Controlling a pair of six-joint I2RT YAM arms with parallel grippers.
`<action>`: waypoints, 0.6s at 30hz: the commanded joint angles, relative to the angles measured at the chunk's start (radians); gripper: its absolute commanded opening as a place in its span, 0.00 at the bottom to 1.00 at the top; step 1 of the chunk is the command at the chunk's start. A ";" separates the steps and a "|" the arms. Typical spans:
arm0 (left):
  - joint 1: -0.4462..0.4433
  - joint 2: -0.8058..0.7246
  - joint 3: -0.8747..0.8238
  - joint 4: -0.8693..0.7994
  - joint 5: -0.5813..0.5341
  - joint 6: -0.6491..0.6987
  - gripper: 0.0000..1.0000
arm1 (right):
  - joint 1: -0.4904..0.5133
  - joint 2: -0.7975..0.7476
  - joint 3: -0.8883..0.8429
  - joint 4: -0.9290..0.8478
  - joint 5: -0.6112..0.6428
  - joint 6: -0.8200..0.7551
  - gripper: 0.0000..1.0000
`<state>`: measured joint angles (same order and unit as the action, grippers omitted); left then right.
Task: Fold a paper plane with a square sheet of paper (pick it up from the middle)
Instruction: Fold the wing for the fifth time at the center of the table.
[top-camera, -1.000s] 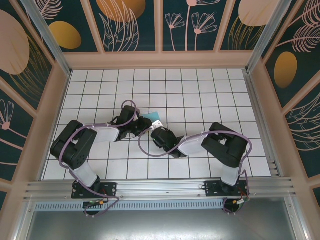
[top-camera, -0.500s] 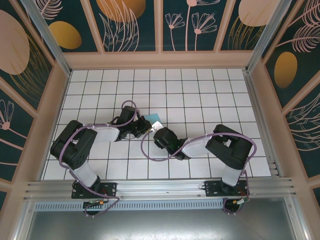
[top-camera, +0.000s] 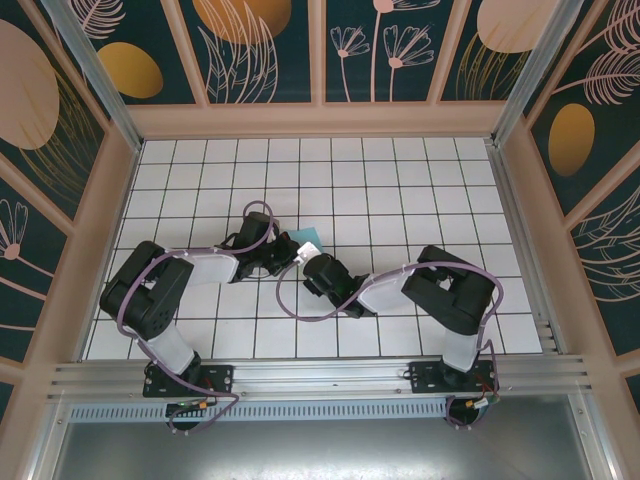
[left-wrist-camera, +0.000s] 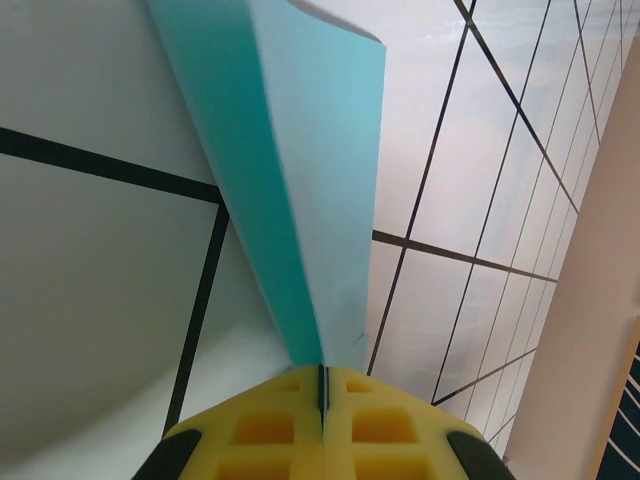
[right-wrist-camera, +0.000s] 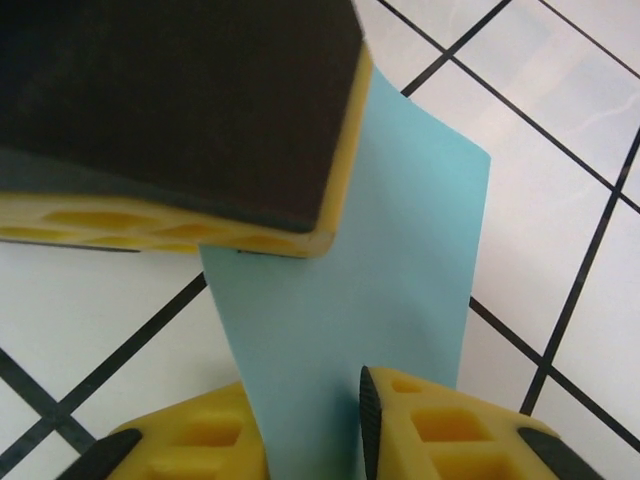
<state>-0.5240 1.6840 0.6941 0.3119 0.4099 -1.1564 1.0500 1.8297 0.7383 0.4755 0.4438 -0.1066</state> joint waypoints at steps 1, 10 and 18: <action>-0.004 -0.032 0.016 -0.030 0.000 0.008 0.05 | -0.006 0.011 0.015 0.017 -0.015 0.001 0.21; 0.030 -0.092 0.022 -0.121 -0.069 0.041 0.38 | -0.042 -0.036 -0.011 0.007 -0.140 0.069 0.04; 0.090 -0.201 -0.024 -0.172 -0.141 0.056 0.53 | -0.130 -0.088 -0.030 0.013 -0.383 0.187 0.00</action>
<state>-0.4393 1.5173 0.6903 0.1780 0.3073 -1.1183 0.9428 1.7790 0.7219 0.4747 0.1837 0.0101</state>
